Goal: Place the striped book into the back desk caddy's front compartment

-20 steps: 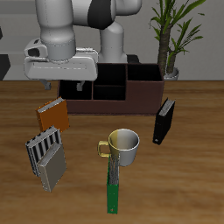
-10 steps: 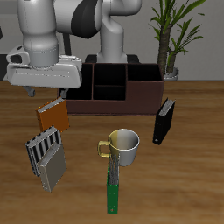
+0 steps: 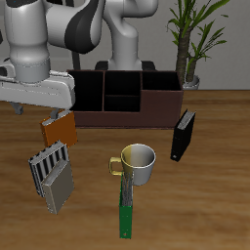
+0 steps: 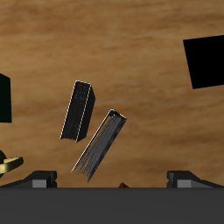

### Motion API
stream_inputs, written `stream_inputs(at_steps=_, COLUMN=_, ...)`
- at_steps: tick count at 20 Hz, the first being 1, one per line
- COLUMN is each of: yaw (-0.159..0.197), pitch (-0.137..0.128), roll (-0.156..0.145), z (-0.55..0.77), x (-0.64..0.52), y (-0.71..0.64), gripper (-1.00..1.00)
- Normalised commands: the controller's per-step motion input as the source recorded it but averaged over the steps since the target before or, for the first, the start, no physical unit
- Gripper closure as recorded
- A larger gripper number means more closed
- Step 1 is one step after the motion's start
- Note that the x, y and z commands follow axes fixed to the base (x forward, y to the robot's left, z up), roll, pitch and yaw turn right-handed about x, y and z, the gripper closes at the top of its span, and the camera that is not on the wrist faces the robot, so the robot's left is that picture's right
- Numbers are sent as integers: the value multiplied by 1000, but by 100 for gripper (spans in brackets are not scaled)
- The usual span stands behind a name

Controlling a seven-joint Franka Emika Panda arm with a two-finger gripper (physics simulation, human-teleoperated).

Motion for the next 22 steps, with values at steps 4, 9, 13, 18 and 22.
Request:
stream_inputs(at_steps=4, yaw=-33, pitch=7, roll=-19, z=-296, x=117, y=30, gripper=-100)
stream_inputs(at_steps=9, yaw=7, pitch=0, roll=32, z=-342, x=1, y=177, gripper=-100)
stream_inputs(at_steps=13, yaw=-27, pitch=5, roll=1, z=-174, x=0, y=10, gripper=-100)
stream_inputs(at_steps=18, yaw=-17, pitch=30, roll=-16, z=-299, x=42, y=-86, gripper=-100)
stream_inputs(at_steps=22, yaw=-23, pitch=19, roll=-2, z=-255, x=50, y=-23, gripper=-100)
